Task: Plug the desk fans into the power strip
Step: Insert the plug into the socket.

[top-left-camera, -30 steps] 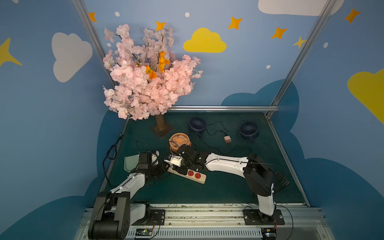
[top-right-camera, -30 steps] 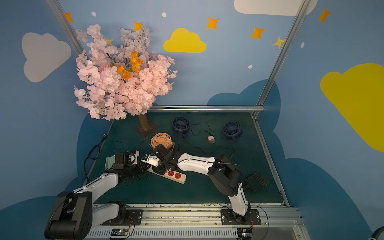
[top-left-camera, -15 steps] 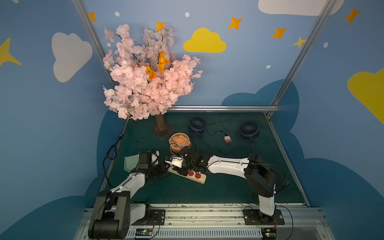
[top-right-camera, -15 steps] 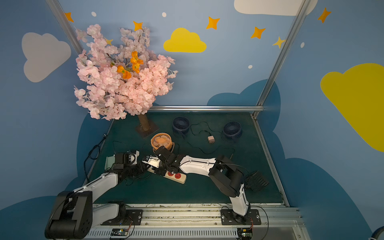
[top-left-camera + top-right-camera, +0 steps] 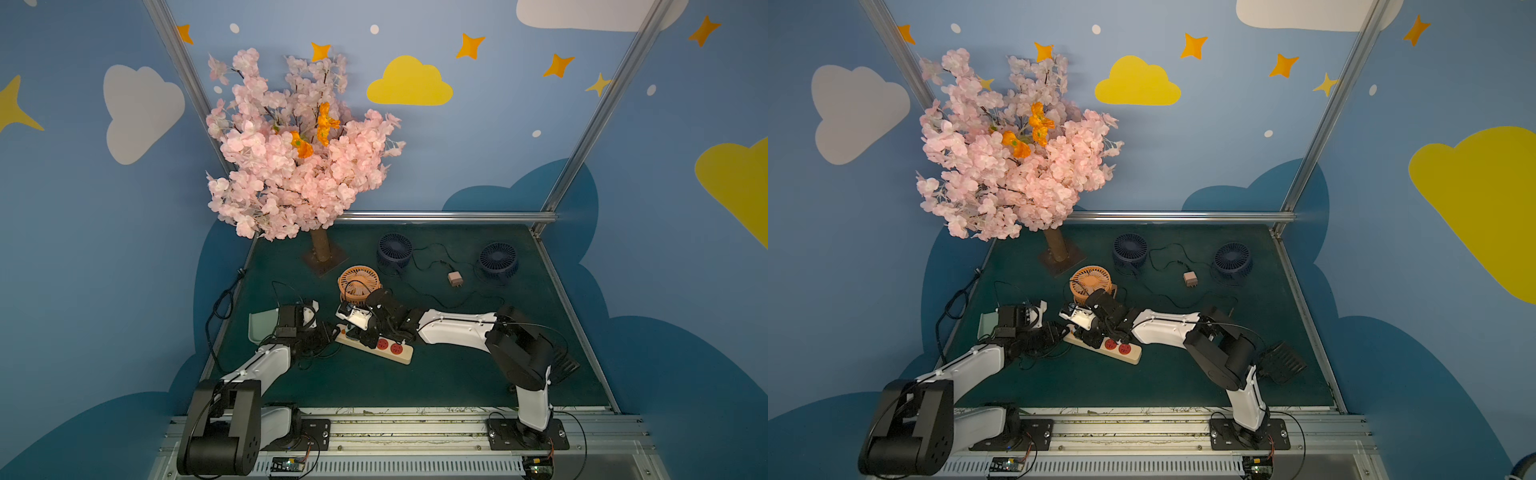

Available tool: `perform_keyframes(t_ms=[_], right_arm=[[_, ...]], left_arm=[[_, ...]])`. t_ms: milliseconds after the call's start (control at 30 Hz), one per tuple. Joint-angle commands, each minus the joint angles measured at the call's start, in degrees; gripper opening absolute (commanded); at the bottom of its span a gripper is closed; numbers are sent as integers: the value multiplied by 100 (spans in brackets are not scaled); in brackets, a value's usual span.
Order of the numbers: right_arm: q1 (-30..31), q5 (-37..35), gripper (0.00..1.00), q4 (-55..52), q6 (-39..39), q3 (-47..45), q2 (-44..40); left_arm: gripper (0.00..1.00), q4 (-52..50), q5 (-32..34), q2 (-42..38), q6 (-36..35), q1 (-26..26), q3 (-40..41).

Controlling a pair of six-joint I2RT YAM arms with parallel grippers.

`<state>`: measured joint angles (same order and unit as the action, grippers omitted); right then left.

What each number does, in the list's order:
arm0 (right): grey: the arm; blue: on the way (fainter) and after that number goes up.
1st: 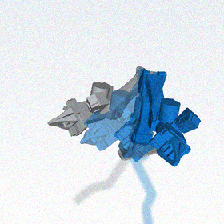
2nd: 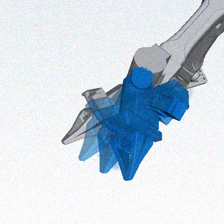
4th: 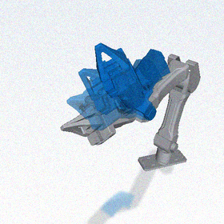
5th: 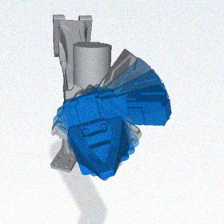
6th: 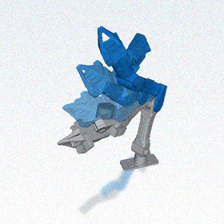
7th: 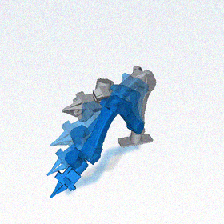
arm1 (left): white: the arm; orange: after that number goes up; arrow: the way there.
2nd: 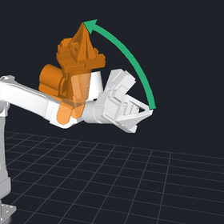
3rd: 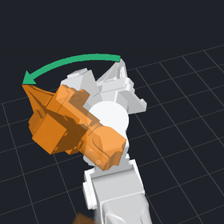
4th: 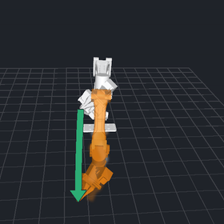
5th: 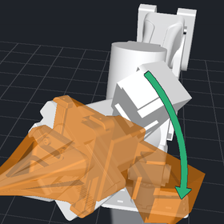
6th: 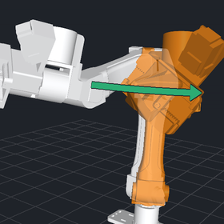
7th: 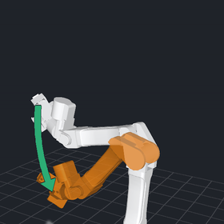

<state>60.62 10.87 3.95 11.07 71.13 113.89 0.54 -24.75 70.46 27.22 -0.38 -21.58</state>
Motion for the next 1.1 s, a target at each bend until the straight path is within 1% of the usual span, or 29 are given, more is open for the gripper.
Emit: perform_keyframes(t_ms=[0, 67, 233, 400, 500, 700, 900, 1000, 1067], right_arm=[[-296, -1016, 0, -2105, -24, -886, 952], [-269, -914, 0, -2043, -43, -908, 966], [-204, -911, 0, -2041, -23, -897, 1250], [-377, -693, 0, -2092, -81, -916, 1302], [-400, -770, 0, -2183, -71, -880, 1334], [-384, -918, 0, -2153, -176, -1129, 1302], [-229, -1000, 0, -2204, -388, -1196, 1535], [-126, -1086, 0, -2254, -478, -1294, 1463], [-101, -1002, 0, -2297, -615, -1379, 1396]], left_arm=[[36, -194, -43, 139, -131, -32, -12], [36, -194, -52, 153, -134, -30, -21], [35, -216, -70, 131, -151, -28, -21], [35, -236, -39, 100, -150, -33, -21], [35, -238, -68, 108, -147, -32, -19], [36, -216, -90, 117, -152, -32, -20], [35, -203, -134, 168, -153, -33, -28], [35, -188, -134, 181, -144, -30, -36], [35, -185, -150, 241, -158, -32, -54]])
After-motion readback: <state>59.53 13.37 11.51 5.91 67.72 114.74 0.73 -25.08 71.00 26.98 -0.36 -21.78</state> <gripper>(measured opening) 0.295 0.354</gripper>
